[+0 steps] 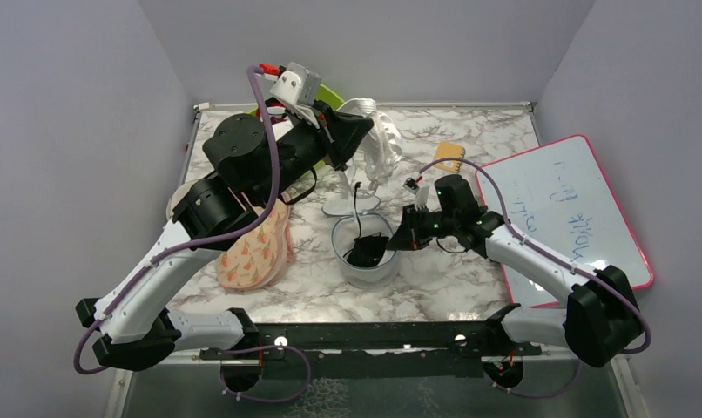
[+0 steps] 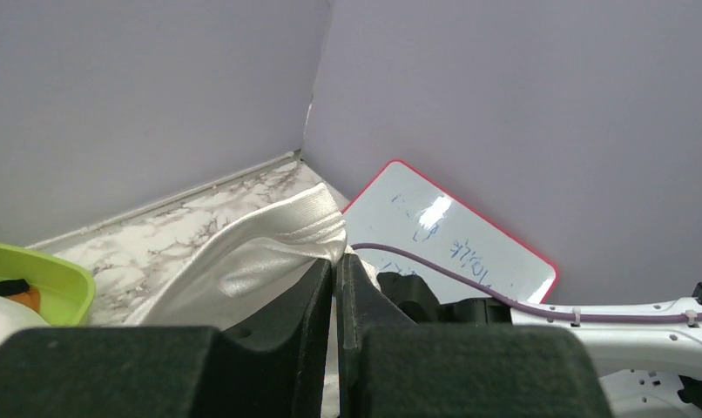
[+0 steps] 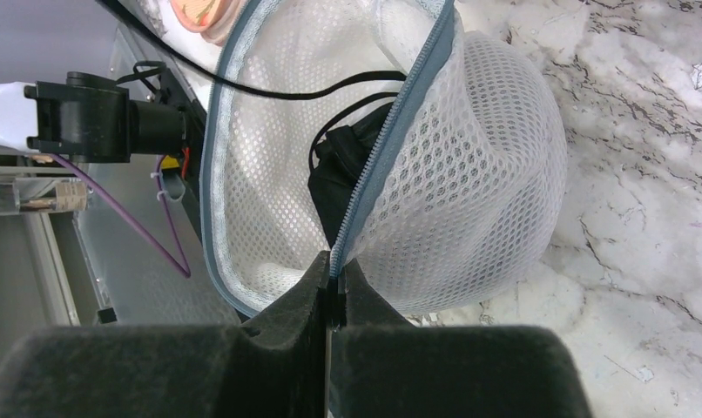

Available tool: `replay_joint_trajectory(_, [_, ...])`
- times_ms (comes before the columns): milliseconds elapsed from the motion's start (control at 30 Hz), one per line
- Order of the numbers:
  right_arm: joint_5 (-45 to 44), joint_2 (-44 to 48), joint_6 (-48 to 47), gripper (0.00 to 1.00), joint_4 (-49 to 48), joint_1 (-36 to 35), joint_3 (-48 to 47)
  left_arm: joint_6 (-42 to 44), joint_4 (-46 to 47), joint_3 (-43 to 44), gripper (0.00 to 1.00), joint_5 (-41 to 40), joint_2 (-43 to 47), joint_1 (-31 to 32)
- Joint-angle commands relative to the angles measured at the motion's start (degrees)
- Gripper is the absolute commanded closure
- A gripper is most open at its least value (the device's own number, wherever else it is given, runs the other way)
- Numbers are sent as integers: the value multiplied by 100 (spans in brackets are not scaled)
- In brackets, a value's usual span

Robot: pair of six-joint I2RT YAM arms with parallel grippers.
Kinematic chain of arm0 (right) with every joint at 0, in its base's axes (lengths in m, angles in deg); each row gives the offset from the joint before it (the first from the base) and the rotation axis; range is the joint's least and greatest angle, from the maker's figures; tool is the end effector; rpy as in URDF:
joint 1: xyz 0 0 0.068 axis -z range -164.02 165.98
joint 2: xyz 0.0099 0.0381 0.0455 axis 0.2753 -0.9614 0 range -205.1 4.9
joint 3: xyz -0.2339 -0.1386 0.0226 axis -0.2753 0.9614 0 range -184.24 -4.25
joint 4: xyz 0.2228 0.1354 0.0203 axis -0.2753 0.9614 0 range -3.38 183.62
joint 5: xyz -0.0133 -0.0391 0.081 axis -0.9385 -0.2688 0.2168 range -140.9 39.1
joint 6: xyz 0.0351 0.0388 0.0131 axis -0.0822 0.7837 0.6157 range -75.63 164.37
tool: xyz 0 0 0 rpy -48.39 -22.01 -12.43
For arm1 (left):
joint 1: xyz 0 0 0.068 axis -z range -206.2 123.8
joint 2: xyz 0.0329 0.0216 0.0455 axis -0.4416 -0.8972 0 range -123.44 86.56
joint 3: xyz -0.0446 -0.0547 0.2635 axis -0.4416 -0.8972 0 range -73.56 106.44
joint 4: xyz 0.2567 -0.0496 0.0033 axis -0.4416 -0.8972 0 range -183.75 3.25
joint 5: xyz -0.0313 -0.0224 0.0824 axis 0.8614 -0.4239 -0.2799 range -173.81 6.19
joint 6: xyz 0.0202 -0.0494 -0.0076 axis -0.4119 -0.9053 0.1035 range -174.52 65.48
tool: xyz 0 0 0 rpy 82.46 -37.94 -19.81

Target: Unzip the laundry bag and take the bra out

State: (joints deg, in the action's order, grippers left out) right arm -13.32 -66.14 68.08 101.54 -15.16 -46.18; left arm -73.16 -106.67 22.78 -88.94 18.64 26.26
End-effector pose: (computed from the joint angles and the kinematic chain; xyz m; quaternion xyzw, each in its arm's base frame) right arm 0.2037 0.1484 0.2254 -0.1820 0.8615 0.4335 0.1916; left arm 0.1342 -0.1692 0.5437 0.1574 0.6338 -0.4162 0.6327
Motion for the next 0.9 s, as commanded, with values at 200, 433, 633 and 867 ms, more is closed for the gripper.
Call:
replay_joint_trajectory(200, [-21, -35, -146, 99, -107, -24, -75, -283, 137, -163, 100, 243, 165, -26])
replay_joint_trajectory(433, [2, 6, -127, 99, -86, -18, -95, -426, 345, 407, 100, 862, 225, -26])
replay_joint_trajectory(633, [-40, 142, -115, 99, -36, -22, -39, -592, 1252, -251, 100, 1656, 952, -26])
replay_joint_trajectory(867, [-1, 89, 7, 99, -144, -24, -77, -1177, 133, -1560, 100, -1005, 1103, -26])
